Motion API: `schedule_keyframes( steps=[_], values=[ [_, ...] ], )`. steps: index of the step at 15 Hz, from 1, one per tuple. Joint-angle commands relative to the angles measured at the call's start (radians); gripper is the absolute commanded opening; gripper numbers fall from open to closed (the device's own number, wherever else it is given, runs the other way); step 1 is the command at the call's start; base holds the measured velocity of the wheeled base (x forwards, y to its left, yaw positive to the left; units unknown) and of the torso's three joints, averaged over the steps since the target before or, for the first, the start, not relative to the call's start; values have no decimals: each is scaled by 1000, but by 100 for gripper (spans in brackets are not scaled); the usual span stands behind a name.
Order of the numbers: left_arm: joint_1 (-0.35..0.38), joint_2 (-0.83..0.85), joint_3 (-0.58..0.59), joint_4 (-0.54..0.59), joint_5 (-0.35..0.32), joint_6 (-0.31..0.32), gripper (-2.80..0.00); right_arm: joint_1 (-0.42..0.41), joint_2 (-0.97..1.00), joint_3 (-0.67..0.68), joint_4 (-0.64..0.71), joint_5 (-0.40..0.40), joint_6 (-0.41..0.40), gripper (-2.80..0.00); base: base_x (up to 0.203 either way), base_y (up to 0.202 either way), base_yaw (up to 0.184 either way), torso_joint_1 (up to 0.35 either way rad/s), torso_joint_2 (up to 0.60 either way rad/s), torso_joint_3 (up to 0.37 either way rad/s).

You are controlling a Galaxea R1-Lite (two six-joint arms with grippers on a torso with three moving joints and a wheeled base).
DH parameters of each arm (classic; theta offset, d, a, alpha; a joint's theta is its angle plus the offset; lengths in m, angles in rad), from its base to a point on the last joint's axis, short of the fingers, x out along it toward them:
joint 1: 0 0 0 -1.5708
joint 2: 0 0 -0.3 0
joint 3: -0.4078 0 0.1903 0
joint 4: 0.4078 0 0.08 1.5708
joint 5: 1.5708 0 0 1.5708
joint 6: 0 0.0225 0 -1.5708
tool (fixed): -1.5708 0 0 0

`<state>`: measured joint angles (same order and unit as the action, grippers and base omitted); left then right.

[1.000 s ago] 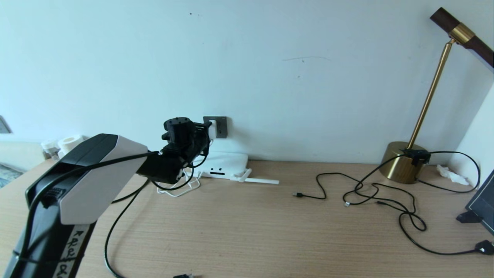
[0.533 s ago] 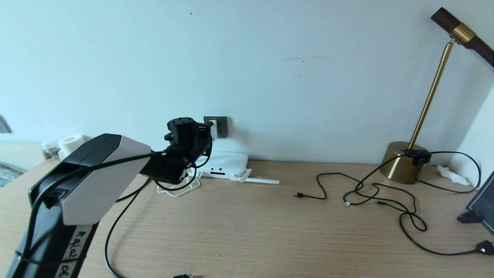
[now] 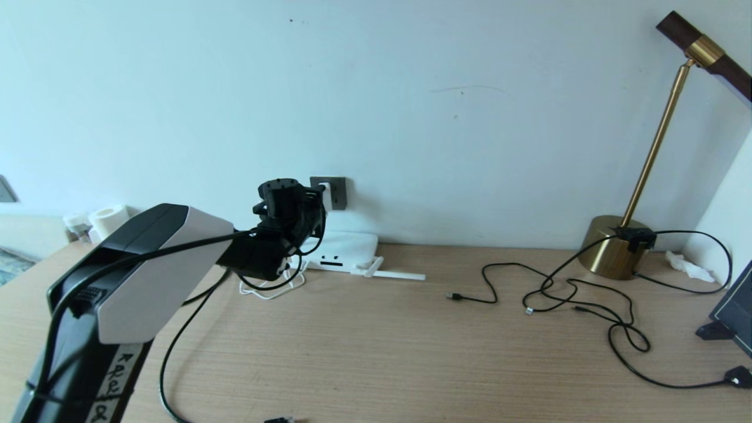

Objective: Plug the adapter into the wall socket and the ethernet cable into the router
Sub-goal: Hand it to the other hand

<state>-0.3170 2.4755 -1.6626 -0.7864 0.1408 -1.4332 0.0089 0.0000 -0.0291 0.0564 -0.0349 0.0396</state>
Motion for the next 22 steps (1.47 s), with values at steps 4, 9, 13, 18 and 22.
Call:
schedule_keyframes(
  steps=[4, 9, 13, 18, 22],
  values=[
    [-5, -9, 4, -5, 5, -22, -280, 0, 0, 0, 0, 0, 0, 0, 0, 0, 0, 0, 0, 0],
    [-14, -23, 4, -3, 6, -29, -280, 0, 0, 0, 0, 0, 0, 0, 0, 0, 0, 0, 0, 0],
    [-25, -33, 1, 15, 8, -30, -280, 0, 0, 0, 0, 0, 0, 0, 0, 0, 0, 0, 0, 0],
    [-25, -32, 1, 16, 8, -30, -280, 0, 0, 1, -1, 0, 0, 0, 0, 0, 0, 0, 0, 0],
    [-25, -35, 2, 16, 8, -29, -280, 0, 0, 0, 0, 0, 0, 0, 0, 0, 0, 0, 0, 0]
  ],
)
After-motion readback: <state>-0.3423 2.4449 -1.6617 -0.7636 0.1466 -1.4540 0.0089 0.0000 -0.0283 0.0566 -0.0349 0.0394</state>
